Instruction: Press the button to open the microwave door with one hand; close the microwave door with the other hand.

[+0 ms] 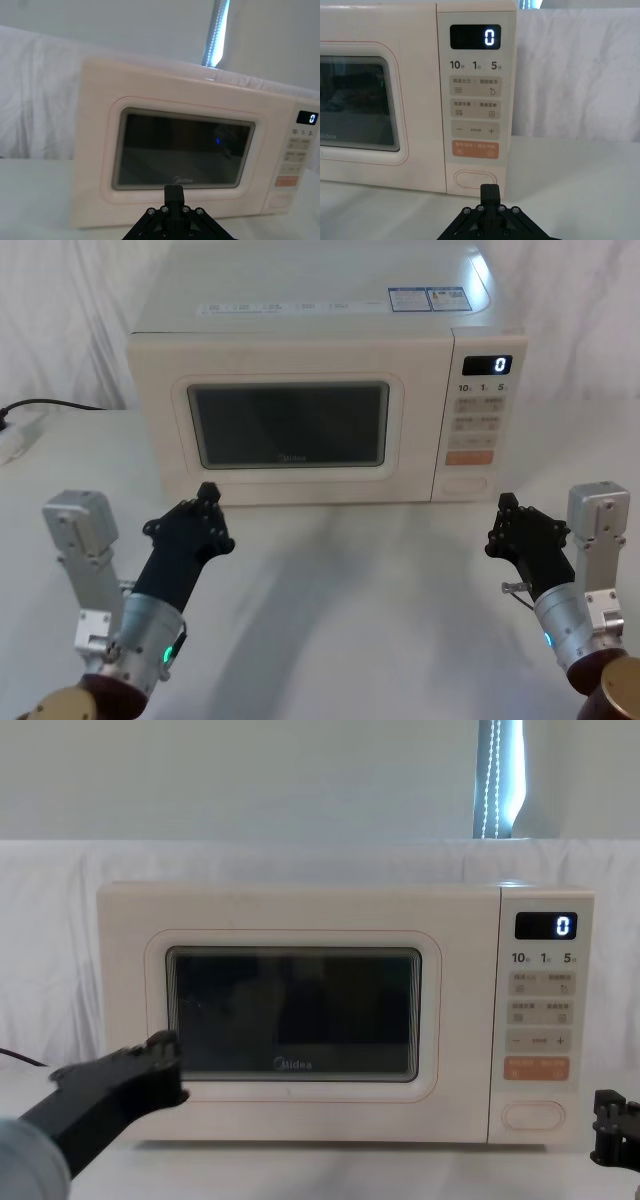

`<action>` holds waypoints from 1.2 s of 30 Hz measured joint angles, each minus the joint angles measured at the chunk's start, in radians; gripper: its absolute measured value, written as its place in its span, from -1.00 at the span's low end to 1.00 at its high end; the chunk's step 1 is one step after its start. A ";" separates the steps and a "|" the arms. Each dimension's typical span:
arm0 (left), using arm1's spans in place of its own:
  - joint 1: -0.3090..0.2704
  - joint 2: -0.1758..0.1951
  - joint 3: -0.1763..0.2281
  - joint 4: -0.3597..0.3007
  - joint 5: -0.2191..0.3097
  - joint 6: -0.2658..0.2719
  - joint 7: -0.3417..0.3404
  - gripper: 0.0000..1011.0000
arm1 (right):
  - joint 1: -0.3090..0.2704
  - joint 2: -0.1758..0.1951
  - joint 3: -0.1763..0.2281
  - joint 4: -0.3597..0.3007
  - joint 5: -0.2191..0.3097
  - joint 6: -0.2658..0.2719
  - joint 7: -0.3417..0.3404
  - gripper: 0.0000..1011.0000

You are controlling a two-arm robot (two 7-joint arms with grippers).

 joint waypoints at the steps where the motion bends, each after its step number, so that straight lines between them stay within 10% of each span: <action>1: 0.005 0.000 -0.003 -0.001 0.000 -0.001 0.001 -1.00 | 0.000 0.000 0.000 0.000 0.000 0.000 0.000 -1.00; 36: 0.052 -0.008 -0.040 -0.002 -0.001 -0.015 0.011 -1.00 | 0.000 0.000 0.000 0.000 0.000 0.000 0.000 -1.00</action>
